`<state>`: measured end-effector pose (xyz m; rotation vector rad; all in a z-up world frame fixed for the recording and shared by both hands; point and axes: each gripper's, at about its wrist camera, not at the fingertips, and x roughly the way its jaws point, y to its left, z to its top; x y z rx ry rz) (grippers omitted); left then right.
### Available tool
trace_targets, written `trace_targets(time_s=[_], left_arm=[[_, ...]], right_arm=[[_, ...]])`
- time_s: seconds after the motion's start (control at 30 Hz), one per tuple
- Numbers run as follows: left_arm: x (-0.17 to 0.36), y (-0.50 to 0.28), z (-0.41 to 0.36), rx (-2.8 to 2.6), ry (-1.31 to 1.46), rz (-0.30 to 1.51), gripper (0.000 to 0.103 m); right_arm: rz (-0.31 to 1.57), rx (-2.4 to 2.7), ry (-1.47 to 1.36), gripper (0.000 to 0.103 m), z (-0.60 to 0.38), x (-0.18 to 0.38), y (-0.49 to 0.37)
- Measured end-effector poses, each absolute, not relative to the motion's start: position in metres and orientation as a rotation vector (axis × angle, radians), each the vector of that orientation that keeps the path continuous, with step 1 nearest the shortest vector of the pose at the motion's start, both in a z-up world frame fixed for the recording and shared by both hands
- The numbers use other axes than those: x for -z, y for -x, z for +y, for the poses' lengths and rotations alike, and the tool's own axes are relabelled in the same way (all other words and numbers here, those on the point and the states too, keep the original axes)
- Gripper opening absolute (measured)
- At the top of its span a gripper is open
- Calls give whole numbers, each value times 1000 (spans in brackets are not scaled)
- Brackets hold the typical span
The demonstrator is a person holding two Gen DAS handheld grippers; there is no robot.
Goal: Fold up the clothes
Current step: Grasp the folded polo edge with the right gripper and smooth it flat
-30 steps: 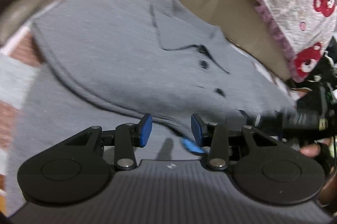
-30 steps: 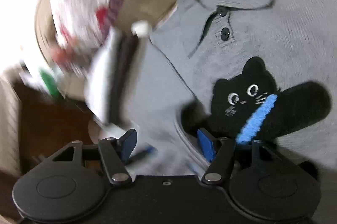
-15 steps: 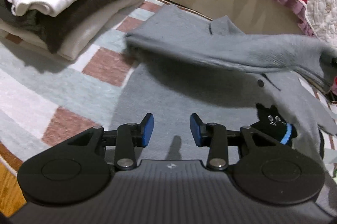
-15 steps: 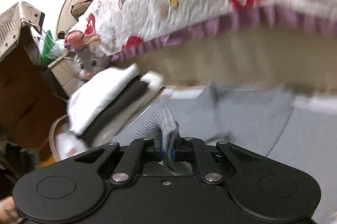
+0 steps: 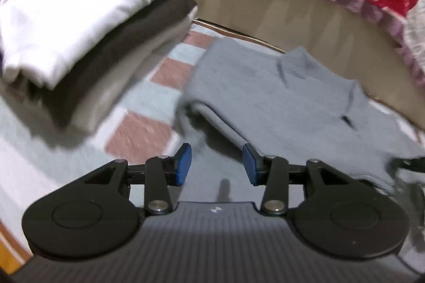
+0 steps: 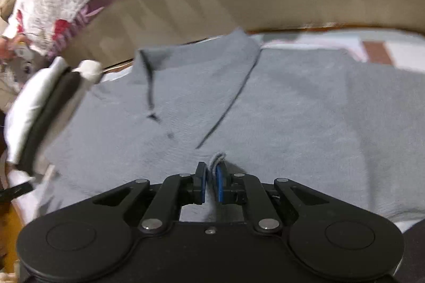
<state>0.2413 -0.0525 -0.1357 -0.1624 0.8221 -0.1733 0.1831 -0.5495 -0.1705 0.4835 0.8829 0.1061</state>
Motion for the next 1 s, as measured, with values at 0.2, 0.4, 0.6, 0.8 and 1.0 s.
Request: trace_targets(time_s=[0.2, 0.4, 0.6, 0.8, 1.0], left_arm=[[166, -288, -50, 97, 23, 911, 37], [159, -280, -52, -20, -84, 693, 0], [144, -256, -64, 46, -219, 740, 4], [120, -254, -94, 160, -234, 608, 11], [161, -305, -117, 261, -223, 830, 11]], right_arm=[[935, -161, -539, 57, -539, 180, -172], [861, -139, -547, 11, -538, 183, -174], [772, -150, -491, 9, -532, 160, -171], [550, -73, -174, 7, -515, 106, -169], [639, 25, -166, 8, -539, 146, -188]])
